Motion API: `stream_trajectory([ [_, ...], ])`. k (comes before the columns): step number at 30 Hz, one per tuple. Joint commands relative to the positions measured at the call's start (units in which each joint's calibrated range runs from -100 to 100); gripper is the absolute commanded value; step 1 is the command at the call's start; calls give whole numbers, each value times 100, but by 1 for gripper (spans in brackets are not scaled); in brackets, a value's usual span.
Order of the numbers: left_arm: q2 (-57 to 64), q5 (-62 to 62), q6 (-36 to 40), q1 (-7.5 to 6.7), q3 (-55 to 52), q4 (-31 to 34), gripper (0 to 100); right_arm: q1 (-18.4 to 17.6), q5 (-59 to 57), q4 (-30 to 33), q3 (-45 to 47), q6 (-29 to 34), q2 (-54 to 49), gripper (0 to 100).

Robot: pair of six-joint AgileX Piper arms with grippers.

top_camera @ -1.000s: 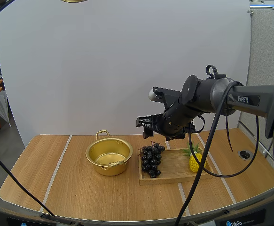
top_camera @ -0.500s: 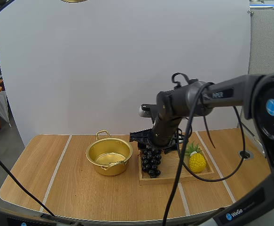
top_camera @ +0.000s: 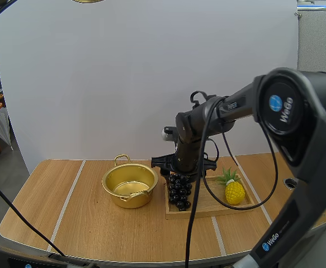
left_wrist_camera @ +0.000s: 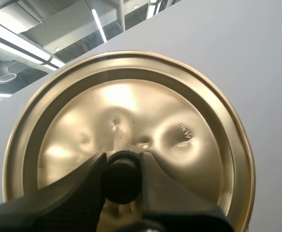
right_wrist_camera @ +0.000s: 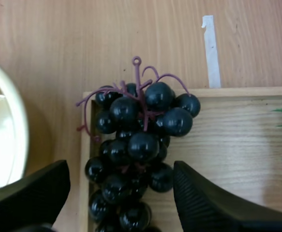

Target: Open the pot, put the grape inside, and close it

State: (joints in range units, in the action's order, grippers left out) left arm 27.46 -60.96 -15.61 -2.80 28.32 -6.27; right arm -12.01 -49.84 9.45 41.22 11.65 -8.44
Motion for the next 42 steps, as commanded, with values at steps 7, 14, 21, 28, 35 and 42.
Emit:
stream_trajectory([
  [7,42,324,60,-15,48,38,0,-10,269,644,-217,419,477,100],
  [14,42,324,60,-15,48,38,0,-10,435,667,-227,481,924,100],
  [21,42,324,60,-15,48,38,0,-10,619,667,-227,481,1290,100],
  [28,42,324,60,-15,48,38,0,-10,544,667,-232,512,1451,100],
  [35,42,324,60,-15,48,38,0,-4,446,690,-232,512,1374,22],
  [42,42,324,60,-15,48,38,0,-4,148,690,-232,441,937,0],
])
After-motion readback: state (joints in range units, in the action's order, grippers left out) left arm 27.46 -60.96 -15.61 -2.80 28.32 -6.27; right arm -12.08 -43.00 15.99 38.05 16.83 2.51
